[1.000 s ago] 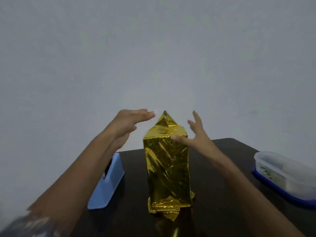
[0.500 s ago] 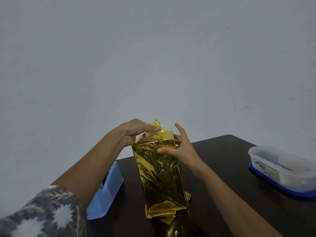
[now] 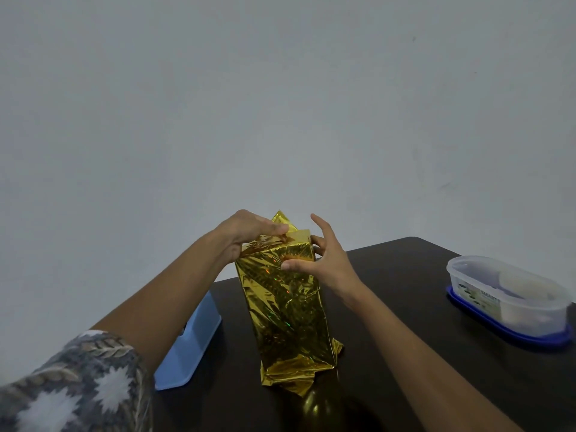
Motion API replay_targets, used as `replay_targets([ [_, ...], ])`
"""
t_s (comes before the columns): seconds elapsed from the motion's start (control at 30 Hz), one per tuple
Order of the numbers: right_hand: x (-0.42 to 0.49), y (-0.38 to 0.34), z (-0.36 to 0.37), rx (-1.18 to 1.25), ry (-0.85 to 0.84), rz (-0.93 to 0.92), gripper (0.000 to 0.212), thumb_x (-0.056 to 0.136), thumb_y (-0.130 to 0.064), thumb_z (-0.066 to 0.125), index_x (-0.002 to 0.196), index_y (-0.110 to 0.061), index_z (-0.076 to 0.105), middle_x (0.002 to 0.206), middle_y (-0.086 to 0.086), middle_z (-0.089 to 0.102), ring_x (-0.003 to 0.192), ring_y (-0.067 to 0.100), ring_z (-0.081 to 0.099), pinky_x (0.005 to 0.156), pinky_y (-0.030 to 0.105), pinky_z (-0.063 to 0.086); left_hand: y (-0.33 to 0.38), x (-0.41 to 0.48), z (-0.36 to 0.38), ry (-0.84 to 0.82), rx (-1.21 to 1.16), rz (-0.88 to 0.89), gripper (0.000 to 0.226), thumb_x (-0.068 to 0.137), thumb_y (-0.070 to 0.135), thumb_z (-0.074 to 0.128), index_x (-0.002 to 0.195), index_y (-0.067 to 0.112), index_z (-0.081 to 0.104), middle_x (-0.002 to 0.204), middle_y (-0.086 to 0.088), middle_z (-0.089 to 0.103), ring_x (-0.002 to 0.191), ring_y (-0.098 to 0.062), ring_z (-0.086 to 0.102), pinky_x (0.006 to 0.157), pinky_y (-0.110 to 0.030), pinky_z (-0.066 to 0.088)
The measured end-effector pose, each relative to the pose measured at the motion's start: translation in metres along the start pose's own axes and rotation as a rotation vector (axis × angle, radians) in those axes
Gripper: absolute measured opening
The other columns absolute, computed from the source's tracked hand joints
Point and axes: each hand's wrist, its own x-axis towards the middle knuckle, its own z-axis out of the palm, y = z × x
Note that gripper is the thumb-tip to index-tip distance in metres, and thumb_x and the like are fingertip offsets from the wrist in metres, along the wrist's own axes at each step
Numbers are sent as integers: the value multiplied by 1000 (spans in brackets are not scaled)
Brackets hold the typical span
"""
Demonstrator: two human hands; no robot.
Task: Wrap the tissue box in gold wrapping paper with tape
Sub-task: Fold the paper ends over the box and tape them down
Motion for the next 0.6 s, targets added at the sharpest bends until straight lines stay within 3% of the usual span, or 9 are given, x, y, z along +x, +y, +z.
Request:
replay_targets([
  [0.1, 0, 0, 0, 3, 3, -1, 107, 61, -26, 86, 145, -34, 21, 145, 11, 41, 132, 24, 40, 104, 37, 37, -1, 2, 1, 3, -4, 15, 40, 79, 23, 73, 114, 4, 67, 91, -2, 60, 68, -6, 44, 31, -9, 38],
  [0.2, 0, 0, 0, -2, 1, -6, 107, 62, -25, 85, 146, -33, 20, 145, 12, 41, 132, 25, 40, 105, 39, 37, -3, 5, 2, 10, 11, 24, 38, 77, 25, 76, 109, 6, 69, 85, -1, 63, 68, -6, 50, 42, -19, 45],
  [0.27, 1, 1, 0, 2, 4, -8, 107, 62, -25, 85, 146, -33, 20, 145, 12, 41, 132, 25, 40, 106, 40, 38, -4, 7, 2, 13, 23, 33, 34, 75, 26, 76, 104, 8, 71, 87, -3, 66, 70, -8, 54, 50, -21, 44],
  [0.47, 2, 4, 0, 11, 9, -13, 110, 60, -26, 86, 147, -35, 19, 145, 12, 41, 132, 25, 41, 104, 37, 38, -8, 10, 8, 3, -36, 62, 16, 75, 14, 76, 89, 7, 73, 74, -7, 68, 67, -20, 66, 52, -23, 52],
  [0.53, 3, 6, 1, 17, 12, -17, 111, 59, -27, 87, 147, -35, 19, 145, 12, 41, 133, 25, 40, 104, 37, 37, -8, 11, 7, 3, -56, 62, 21, 74, 15, 77, 93, 6, 73, 76, -9, 70, 65, -19, 67, 53, -23, 52],
  [0.6, 4, 7, 2, 10, 19, -20, 112, 58, -29, 87, 147, -35, 19, 145, 12, 41, 133, 24, 40, 105, 38, 37, -9, 14, 5, -6, -79, 49, 27, 72, 18, 79, 96, 7, 74, 87, -14, 71, 76, -25, 68, 60, -28, 55],
])
